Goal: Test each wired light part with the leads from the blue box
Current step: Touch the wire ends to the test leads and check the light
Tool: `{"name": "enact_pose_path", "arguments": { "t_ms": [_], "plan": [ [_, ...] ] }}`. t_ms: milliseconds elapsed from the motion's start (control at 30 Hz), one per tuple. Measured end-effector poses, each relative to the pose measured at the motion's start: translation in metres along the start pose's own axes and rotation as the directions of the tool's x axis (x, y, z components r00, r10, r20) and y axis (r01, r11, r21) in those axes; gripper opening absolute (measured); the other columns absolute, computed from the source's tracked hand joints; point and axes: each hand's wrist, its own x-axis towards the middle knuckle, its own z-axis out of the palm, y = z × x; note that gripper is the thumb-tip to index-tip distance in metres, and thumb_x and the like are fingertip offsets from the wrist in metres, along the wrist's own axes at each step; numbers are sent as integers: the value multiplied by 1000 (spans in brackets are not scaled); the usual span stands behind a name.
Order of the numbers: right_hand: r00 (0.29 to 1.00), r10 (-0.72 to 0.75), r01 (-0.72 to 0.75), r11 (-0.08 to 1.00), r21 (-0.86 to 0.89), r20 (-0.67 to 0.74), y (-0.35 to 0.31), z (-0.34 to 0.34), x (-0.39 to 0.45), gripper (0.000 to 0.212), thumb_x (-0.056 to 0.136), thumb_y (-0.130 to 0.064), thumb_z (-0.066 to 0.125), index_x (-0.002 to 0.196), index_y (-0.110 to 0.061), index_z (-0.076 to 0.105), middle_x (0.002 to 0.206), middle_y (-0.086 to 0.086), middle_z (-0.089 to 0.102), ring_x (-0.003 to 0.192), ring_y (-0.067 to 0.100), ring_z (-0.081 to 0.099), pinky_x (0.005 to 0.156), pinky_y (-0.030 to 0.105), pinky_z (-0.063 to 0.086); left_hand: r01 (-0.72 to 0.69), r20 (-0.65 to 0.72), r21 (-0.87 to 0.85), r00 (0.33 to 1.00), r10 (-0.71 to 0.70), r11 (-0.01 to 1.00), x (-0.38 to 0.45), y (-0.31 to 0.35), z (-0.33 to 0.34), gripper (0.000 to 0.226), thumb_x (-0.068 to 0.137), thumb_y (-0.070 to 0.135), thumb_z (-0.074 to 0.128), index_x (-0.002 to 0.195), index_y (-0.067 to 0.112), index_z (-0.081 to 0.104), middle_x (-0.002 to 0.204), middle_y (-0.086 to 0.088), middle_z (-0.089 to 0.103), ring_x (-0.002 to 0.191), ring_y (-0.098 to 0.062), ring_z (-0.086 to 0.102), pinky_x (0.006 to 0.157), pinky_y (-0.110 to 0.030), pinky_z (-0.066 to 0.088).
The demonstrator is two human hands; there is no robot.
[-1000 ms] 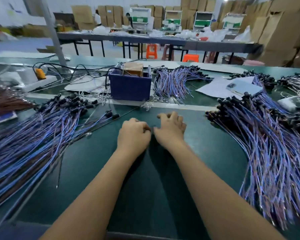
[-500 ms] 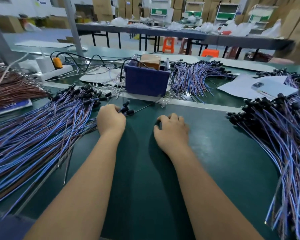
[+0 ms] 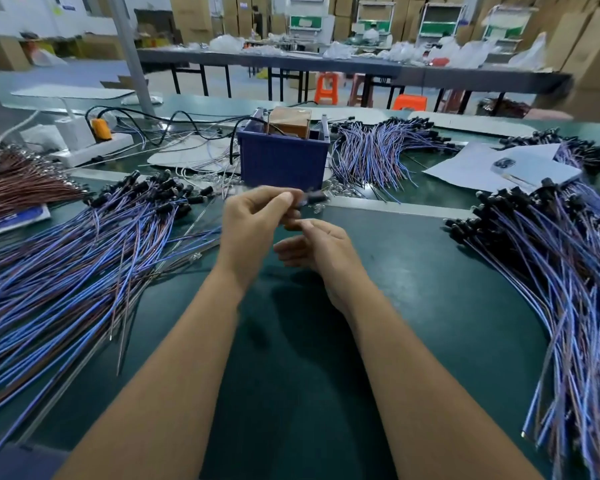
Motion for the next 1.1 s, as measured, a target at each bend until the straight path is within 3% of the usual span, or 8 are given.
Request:
{"name": "enact_pose_path", "arguments": {
  "t_ms": [133, 300, 400, 500, 633, 867, 967, 1100],
  "plan": [
    [996, 86, -71, 877, 475, -9, -5, -14, 4, 57, 104, -18, 38, 52, -14, 63, 41, -4, 45, 29, 2, 38, 33, 17, 40, 363, 426, -233, 872, -241, 902, -11, 8, 25, 25, 82, 19, 61, 65, 6, 73, 64, -10, 68, 50, -14, 60, 48, -19, 51],
    [991, 116, -87, 933, 350, -61, -1, -30, 4, 24, 100, -20, 50, 97, -2, 65, 66, 5, 69, 48, 17, 60, 38, 21, 44, 497, 654, 42, 642, -400, 867, -16, -5, 25, 34, 84, 30, 58, 58, 11, 70, 60, -6, 64, 53, -12, 57, 51, -17, 47],
    [993, 57, -14, 923, 386, -101, -2, -33, 6, 15, 99, -12, 51, 96, -2, 62, 68, 2, 71, 55, 12, 65, 45, 23, 51, 545, 681, 99, 573, -456, 833, -12, -7, 18, 37, 83, 33, 54, 60, 11, 72, 67, -3, 68, 63, -12, 63, 60, -19, 51],
    [994, -6, 51, 903, 426, -107, -2, -32, 6, 12, 96, -4, 51, 91, -4, 62, 67, 3, 71, 54, 13, 64, 51, 24, 54, 498, 553, 98, 692, -463, 862, -7, -10, 12, 43, 85, 37, 55, 52, 12, 69, 68, -6, 69, 73, -15, 66, 70, -25, 53],
    [996, -75, 86, 907, 413, -42, -2, -31, 5, 16, 94, 2, 51, 88, -7, 64, 66, 5, 71, 52, 13, 64, 53, 21, 53, 378, 86, 106, 918, -387, 920, 1, -20, 8, 51, 95, 36, 53, 47, 19, 59, 59, 0, 64, 66, -15, 62, 68, -30, 48],
    [990, -107, 123, 976, -177, 94, 9, -13, 0, 10, 88, 10, 58, 94, 5, 65, 77, 14, 67, 55, 9, 63, 59, 19, 53, 362, -9, -44, 932, -363, 931, 2, -27, 8, 23, 99, 22, 52, 84, 15, 69, 66, 6, 66, 49, -10, 53, 40, -19, 41],
    [985, -96, 141, 931, -338, 147, 11, -12, 0, 12, 85, 6, 63, 91, -4, 68, 82, 14, 69, 70, 17, 62, 74, 29, 52, 375, -67, -6, 925, -375, 927, 5, -28, 8, 27, 98, 19, 50, 82, 21, 71, 68, 9, 61, 51, -3, 48, 42, -15, 38],
    [980, -124, 175, 905, -387, 153, 10, -15, 1, 16, 85, -3, 65, 82, -18, 69, 72, -3, 69, 65, 4, 60, 69, 18, 49, 375, -114, 133, 925, -361, 918, 12, -26, 5, 32, 96, 13, 42, 75, 22, 65, 72, 5, 53, 62, -4, 47, 53, -23, 34]
  ]
}}
